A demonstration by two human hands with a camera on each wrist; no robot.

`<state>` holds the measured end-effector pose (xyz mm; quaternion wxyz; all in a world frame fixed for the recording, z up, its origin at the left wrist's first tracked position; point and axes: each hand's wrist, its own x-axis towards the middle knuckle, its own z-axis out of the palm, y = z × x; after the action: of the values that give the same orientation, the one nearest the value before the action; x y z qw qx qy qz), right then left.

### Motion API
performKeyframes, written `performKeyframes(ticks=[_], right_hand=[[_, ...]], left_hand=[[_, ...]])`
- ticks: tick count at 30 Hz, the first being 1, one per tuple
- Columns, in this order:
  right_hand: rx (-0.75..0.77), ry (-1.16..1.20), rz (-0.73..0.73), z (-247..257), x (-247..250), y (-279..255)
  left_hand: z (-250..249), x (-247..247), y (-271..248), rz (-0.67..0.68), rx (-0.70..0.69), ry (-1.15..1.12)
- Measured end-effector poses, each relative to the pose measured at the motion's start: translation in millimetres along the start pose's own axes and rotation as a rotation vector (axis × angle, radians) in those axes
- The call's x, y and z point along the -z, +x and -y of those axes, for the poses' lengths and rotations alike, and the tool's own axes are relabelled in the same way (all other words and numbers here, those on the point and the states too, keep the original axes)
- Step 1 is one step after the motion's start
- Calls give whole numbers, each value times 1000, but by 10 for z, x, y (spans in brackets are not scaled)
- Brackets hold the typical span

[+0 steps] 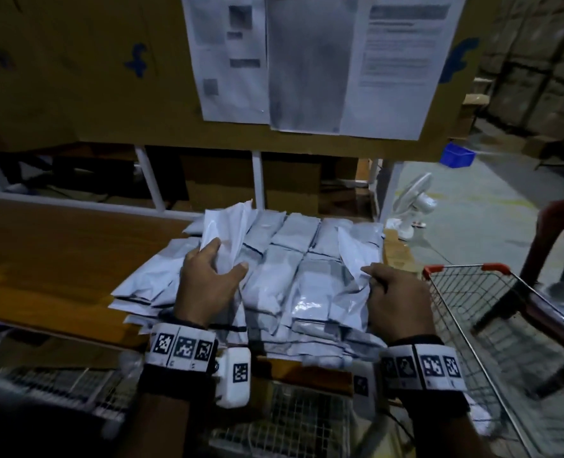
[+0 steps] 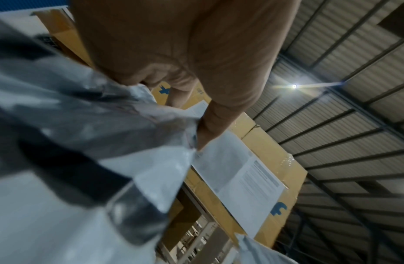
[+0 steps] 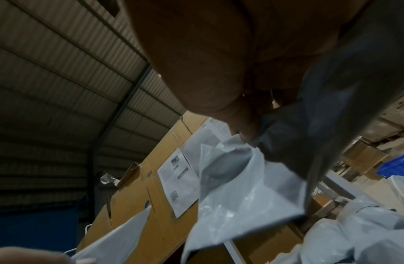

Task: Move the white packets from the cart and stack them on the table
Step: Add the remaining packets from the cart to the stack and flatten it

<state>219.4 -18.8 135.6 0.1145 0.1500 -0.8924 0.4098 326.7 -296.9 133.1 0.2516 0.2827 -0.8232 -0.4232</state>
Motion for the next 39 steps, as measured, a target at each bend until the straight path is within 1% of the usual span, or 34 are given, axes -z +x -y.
performKeyframes(ticks=[6, 9, 12, 15, 20, 23, 25, 26, 28, 30, 32, 34, 36, 39], right_hand=[[-17, -88, 13, 405, -488, 151], [-29, -111, 11, 559, -618, 225], [-51, -109, 5, 645, -750, 323], [-86, -147, 51, 604, -926, 415], [-125, -296, 150, 347, -1231, 498], [-69, -504, 216, 262, -1346, 459], [-9, -663, 295, 199, -1423, 409], [6, -700, 332, 166, -1461, 393], [-8, -705, 397, 85, -1532, 385], [-19, -708, 447, 43, -1582, 389], [1, -698, 478, 12, -1609, 387], [-12, -645, 494, -14, -1595, 401], [-8, -603, 479, -52, -1564, 407], [58, -547, 376, -119, -1483, 400]], left_hand=[[344, 370, 575, 40, -7, 106], [542, 482, 800, 38, 21, 145], [710, 580, 982, 65, 77, 269], [815, 635, 1093, 151, 95, 372], [1016, 511, 1250, 219, 92, 399], [1112, 383, 1361, 260, 122, 391], [1152, 288, 1423, 286, 171, 377], [1166, 243, 1439, 290, 186, 387], [1201, 160, 1452, 274, 181, 451], [1260, 89, 1439, 254, 143, 540], [1340, 21, 1414, 254, 110, 637], [1383, -36, 1386, 248, 113, 674], [1373, -47, 1365, 215, 117, 671], [1234, 60, 1336, 111, 81, 615]])
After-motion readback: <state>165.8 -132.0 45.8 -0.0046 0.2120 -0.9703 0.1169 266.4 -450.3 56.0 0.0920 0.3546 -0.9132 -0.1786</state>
